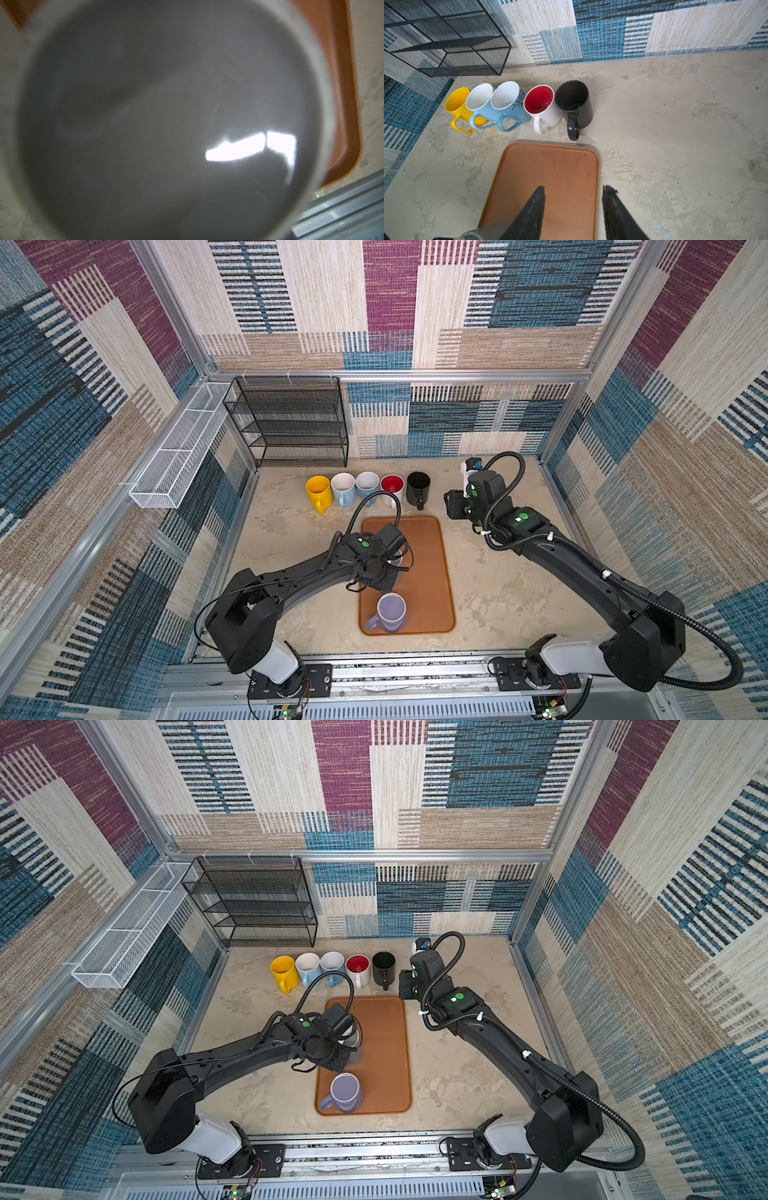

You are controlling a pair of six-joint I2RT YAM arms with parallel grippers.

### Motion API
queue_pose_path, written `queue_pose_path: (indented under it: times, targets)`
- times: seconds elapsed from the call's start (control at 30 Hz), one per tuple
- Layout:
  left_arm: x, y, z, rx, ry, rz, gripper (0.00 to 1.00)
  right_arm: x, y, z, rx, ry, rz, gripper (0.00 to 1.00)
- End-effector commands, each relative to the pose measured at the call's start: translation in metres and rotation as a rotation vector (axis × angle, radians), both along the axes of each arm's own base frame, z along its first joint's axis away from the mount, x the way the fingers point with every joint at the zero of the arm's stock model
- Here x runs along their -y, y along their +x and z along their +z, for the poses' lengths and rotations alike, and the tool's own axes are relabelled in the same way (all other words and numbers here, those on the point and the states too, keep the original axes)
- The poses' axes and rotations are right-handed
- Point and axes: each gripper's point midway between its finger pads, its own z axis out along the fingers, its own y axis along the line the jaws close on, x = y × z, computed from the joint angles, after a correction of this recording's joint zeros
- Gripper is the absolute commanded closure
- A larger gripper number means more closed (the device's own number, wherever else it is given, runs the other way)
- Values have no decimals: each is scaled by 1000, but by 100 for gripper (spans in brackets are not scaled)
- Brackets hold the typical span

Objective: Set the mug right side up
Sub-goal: 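Lift the grey mug off the tray with the left gripper, then carry the grey mug toward the right gripper while the right gripper closes on it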

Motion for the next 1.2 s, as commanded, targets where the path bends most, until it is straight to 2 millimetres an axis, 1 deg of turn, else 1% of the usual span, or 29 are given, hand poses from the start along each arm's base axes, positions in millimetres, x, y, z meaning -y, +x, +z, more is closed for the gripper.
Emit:
queue_pose_path:
  times: [0.0,0.13,0.3,0.63,0.9,1.0,1.1,1.17]
  targets:
    - [2,5,2,10,-3,28,93,1,1,5,19,3,-7,52]
    - [2,7,3,16,6,34,100,3,1,5,20,5,-9,52]
    - [5,11,10,30,-8,29,100,4,1,3,19,10,-8,52]
    - [9,34,39,109,-40,36,100,6,-1,2,25,26,2,52]
    - [12,47,54,148,-81,47,100,5,-1,-2,27,35,15,52]
    - [14,51,58,161,-102,48,100,1,0,-5,41,60,41,53]
    - [16,55,62,182,-126,49,100,-11,-1,-8,51,109,100,54]
    - [18,59,66,196,-145,49,100,-15,-1,-11,57,129,117,54]
